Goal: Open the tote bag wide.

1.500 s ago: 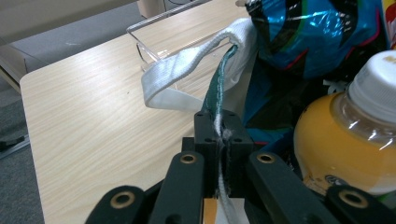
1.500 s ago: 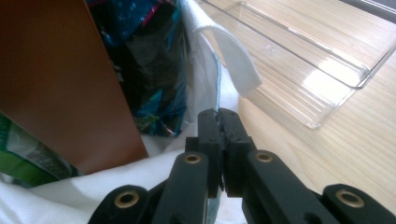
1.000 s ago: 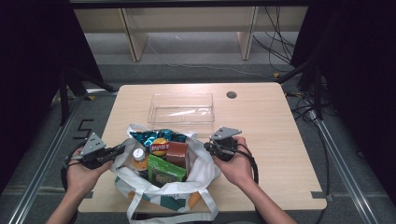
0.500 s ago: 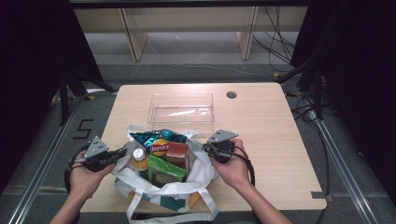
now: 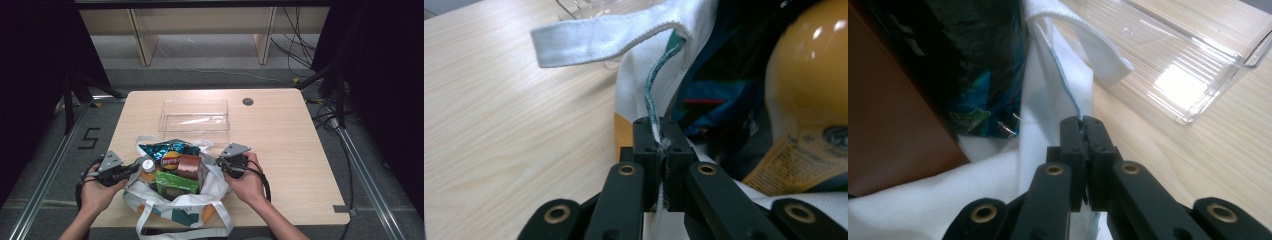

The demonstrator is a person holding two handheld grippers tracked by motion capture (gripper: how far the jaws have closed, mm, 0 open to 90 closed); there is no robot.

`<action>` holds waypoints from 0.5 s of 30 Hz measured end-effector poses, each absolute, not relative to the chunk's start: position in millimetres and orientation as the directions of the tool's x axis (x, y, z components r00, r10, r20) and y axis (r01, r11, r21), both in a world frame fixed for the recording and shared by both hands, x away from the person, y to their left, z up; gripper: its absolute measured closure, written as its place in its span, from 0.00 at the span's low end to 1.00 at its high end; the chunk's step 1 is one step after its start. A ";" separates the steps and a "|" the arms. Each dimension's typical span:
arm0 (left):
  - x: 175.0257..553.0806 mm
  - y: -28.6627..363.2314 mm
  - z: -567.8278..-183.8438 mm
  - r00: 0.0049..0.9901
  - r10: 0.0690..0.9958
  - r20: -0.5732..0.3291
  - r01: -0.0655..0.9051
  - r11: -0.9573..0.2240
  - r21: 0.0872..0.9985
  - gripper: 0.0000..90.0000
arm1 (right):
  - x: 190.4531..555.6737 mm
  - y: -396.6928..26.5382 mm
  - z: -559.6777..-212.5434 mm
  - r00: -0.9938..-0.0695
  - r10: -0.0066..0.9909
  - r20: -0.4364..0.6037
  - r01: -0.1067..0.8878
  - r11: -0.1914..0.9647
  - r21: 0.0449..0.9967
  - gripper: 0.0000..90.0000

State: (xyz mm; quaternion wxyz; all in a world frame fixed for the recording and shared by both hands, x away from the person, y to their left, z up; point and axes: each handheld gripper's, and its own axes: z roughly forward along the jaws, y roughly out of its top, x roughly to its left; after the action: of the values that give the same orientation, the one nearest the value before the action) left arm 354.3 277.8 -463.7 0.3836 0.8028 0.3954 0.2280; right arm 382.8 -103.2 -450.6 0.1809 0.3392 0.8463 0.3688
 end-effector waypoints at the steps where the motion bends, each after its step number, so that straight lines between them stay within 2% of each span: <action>1: 355.3 279.2 -462.7 0.599 0.796 0.088 0.458 -0.431 0.777 0.97 | 383.5 -102.7 -452.8 -0.702 0.709 -0.063 0.432 0.495 0.754 0.99; 3: 355.7 276.1 -464.6 0.574 0.817 0.063 0.467 -0.389 0.794 0.97 | 385.0 -104.0 -454.2 -0.710 0.700 -0.083 0.414 0.509 0.755 0.99; 4: 355.8 275.7 -464.6 0.571 0.818 0.068 0.467 -0.392 0.792 0.97 | 382.6 -102.3 -455.1 -0.697 0.714 -0.059 0.444 0.495 0.747 0.99; 6: 355.8 275.4 -465.3 0.578 0.811 0.092 0.460 -0.417 0.784 0.97 | 382.7 -102.3 -455.5 -0.700 0.711 -0.070 0.435 0.503 0.747 0.99; 7: 356.2 278.1 -463.4 0.602 0.789 0.123 0.459 -0.467 0.756 0.97 | 383.4 -102.9 -455.4 -0.706 0.704 -0.080 0.429 0.515 0.742 0.99; 8: 355.7 273.7 -466.9 0.571 0.817 0.086 0.465 -0.408 0.785 0.97 | 383.3 -102.8 -456.1 -0.707 0.704 -0.073 0.435 0.513 0.740 0.99; 9: 355.8 274.4 -466.8 0.575 0.813 0.091 0.468 -0.418 0.779 0.97 | 386.2 -102.8 -459.1 -0.717 0.690 -0.099 0.399 0.523 0.753 1.00; 10: 356.2 277.3 -465.0 0.598 0.793 0.119 0.466 -0.464 0.754 0.97 | 386.3 -103.7 -459.1 -0.722 0.685 -0.096 0.404 0.530 0.745 1.00; 15: 355.9 275.5 -469.1 0.602 0.789 0.127 0.460 -0.472 0.753 0.97 | 383.6 -102.1 -463.5 -0.710 0.695 -0.114 0.411 0.540 0.735 1.00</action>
State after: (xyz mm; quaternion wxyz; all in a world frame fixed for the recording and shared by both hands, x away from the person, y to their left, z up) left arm 355.9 275.5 -469.1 0.3478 0.8245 0.3785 0.2365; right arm 383.6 -102.1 -463.5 0.2006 0.3236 0.8543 0.3539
